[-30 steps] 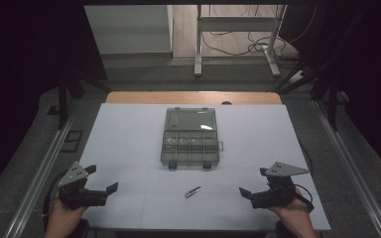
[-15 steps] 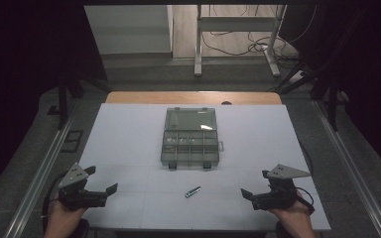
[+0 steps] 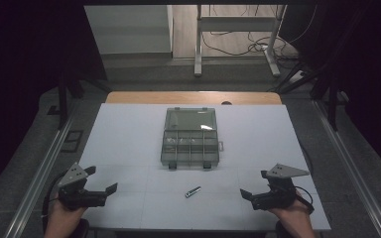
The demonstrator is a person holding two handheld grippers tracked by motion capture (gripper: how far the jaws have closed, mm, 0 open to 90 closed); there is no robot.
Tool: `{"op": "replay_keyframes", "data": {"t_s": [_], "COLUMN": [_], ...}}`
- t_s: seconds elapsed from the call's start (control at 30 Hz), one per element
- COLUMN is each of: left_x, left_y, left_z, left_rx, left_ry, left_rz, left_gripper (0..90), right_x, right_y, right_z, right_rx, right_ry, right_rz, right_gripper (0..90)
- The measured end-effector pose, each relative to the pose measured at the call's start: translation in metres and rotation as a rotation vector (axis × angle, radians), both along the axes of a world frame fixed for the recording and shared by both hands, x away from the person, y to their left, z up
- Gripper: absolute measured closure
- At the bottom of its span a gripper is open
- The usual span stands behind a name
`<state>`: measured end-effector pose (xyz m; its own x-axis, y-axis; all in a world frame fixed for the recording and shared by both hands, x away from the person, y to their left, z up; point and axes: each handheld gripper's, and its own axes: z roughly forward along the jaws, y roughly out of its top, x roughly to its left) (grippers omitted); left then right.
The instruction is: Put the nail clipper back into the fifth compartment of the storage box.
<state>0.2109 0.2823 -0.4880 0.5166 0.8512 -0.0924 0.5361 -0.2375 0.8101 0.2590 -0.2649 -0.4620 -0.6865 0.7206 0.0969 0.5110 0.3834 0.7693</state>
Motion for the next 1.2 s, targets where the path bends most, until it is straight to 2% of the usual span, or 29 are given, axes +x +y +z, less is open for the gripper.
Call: {"op": "replay_keyframes", "data": {"t_s": [0.4,0.67,0.87,1.2], "left_x": [0.0,0.0,0.0,0.001], "left_y": [0.0,0.0,0.0,0.0], "left_z": [0.0,0.0,0.0,0.0], "left_rx": [0.002,-0.001,-0.001,0.0], "left_ry": [0.002,0.002,0.003,0.005], "left_rz": [0.001,0.003,0.003,0.003], "left_gripper": [1.4,1.4,1.4,1.4], "right_x": [0.009,0.018,0.022,0.034], "right_y": [0.009,0.023,0.033,0.048], "right_z": [0.001,0.001,0.001,0.0], "right_rx": [0.014,-0.03,-0.038,-0.003], "right_ry": [0.011,-0.022,-0.054,-0.002], "right_rz": [0.027,0.088,0.119,0.14], "right_gripper": [0.0,0.2,0.0,0.0]}}
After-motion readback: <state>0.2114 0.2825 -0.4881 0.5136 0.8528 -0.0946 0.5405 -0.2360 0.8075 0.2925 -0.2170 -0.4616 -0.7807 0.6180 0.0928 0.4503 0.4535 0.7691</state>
